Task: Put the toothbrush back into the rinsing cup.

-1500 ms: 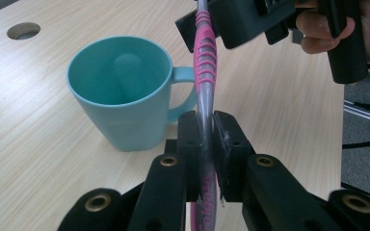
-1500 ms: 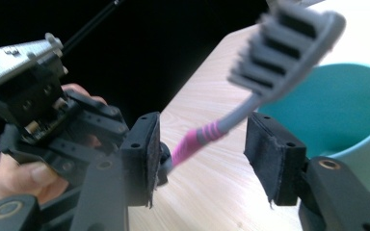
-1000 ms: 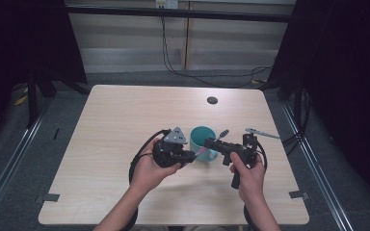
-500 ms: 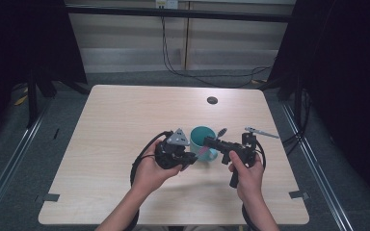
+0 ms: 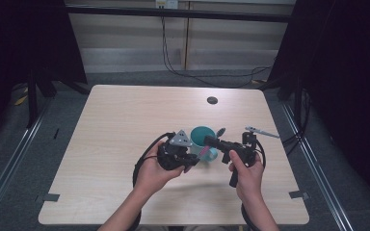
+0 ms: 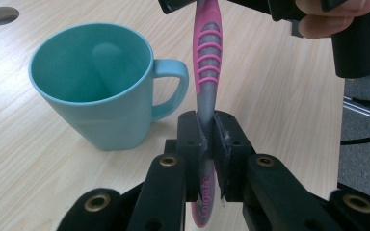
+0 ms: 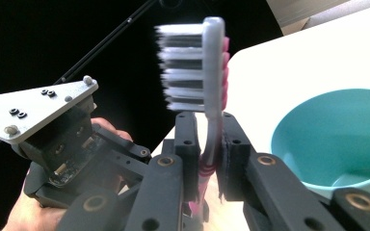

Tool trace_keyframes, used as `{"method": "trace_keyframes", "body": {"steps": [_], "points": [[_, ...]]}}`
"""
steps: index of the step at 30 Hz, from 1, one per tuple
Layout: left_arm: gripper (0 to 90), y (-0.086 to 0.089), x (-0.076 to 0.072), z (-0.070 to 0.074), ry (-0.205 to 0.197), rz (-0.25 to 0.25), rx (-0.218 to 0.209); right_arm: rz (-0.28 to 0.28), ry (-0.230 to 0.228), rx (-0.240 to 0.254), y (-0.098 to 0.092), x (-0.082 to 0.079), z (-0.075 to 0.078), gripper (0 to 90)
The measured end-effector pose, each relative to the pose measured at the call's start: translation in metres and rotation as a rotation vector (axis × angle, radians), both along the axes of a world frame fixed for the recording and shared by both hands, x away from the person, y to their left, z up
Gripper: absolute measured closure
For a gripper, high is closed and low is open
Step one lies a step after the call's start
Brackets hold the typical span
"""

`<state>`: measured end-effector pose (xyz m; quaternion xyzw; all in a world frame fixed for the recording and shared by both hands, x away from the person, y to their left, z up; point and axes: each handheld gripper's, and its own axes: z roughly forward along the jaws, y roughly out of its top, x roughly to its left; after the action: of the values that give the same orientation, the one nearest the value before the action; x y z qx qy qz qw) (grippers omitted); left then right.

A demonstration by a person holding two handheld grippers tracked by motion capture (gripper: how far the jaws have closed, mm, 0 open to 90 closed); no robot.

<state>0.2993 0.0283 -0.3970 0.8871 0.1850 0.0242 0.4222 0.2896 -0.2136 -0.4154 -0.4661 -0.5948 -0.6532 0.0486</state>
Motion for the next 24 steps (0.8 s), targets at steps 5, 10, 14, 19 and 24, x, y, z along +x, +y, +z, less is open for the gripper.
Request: {"method": "trace_keyframes", "body": {"steps": [5,10,14,19,24], "points": [[82.3,-0.002,-0.0004,-0.0009,0.004,0.0,0.0,0.004,-0.012,-0.009,0.0011,0.0003,0.0025,82.1],[82.0,-0.0039,-0.0006,-0.003,0.015,0.002,-0.01,0.014,-0.017,-0.018,0.0035,0.0009,0.0046,82.5],[81.9,-0.0045,-0.0001,-0.0042,0.013,0.002,-0.011,0.019,-0.017,-0.023,0.0049,0.0011,0.0058,82.7],[81.8,-0.0057,0.0001,-0.0061,0.011,0.0,-0.007,0.03,-0.025,-0.035,0.0065,0.0011,0.0067,82.8],[81.8,-0.0058,0.0006,-0.0077,0.012,0.002,-0.01,0.034,-0.027,-0.048,0.0081,0.001,0.0076,82.9]]}}
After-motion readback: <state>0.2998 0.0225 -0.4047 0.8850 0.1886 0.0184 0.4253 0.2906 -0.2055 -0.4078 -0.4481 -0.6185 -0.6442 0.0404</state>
